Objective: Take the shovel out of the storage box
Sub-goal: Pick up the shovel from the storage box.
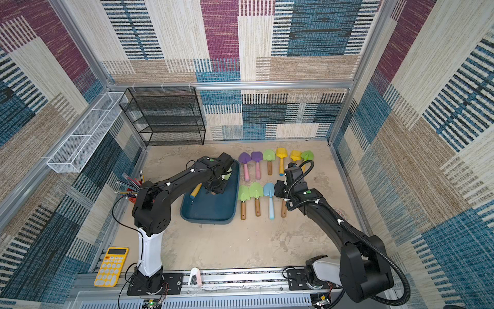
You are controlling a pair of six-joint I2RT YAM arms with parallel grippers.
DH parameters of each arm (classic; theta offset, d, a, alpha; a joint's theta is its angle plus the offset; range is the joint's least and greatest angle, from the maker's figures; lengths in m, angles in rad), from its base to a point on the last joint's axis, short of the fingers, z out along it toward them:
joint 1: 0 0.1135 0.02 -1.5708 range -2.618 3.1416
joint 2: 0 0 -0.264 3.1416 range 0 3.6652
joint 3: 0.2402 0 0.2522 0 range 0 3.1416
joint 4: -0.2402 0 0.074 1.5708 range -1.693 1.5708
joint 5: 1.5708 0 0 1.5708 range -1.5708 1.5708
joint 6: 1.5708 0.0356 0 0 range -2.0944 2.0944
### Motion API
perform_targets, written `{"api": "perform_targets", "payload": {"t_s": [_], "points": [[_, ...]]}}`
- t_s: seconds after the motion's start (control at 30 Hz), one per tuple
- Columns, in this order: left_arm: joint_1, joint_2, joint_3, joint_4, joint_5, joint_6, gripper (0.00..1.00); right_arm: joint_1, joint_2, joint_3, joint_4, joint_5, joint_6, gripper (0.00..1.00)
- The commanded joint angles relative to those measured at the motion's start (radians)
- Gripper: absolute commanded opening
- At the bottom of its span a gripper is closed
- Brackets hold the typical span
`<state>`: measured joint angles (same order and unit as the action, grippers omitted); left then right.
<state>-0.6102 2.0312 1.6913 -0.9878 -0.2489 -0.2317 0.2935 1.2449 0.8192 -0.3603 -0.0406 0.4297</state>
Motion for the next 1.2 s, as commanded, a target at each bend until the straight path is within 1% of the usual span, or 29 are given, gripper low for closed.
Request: {"api": "perform_targets", "payload": {"t_s": [0.0, 0.17, 0.27, 0.43, 0.63, 0.73, 0.8, 0.97, 1.17], "points": [[0.004, -0.053, -0.024, -0.008, 0.060, -0.036, 0.00, 0.007, -0.014, 0.016, 0.050, -0.108, 0.013, 0.51], [0.035, -0.146, -0.088, 0.042, 0.189, -0.064, 0.00, 0.017, -0.011, 0.024, 0.119, -0.239, 0.051, 0.57], [0.067, -0.210, -0.146, 0.105, 0.282, -0.092, 0.00, 0.027, 0.002, 0.024, 0.186, -0.342, 0.085, 0.59], [0.127, -0.306, -0.257, 0.230, 0.457, -0.150, 0.00, 0.060, 0.042, 0.034, 0.293, -0.457, 0.142, 0.63], [0.204, -0.409, -0.410, 0.424, 0.703, -0.253, 0.00, 0.100, 0.112, 0.043, 0.456, -0.602, 0.230, 0.67], [0.237, -0.437, -0.493, 0.562, 0.859, -0.329, 0.00, 0.123, 0.160, 0.049, 0.541, -0.667, 0.278, 0.69], [0.251, -0.448, -0.538, 0.654, 0.941, -0.383, 0.00, 0.136, 0.195, 0.055, 0.590, -0.698, 0.309, 0.69], [0.256, -0.459, -0.597, 0.779, 1.029, -0.460, 0.00, 0.155, 0.274, 0.062, 0.710, -0.768, 0.383, 0.70], [0.260, -0.468, -0.666, 0.948, 1.108, -0.572, 0.01, 0.161, 0.356, 0.077, 0.800, -0.812, 0.443, 0.70]]}}
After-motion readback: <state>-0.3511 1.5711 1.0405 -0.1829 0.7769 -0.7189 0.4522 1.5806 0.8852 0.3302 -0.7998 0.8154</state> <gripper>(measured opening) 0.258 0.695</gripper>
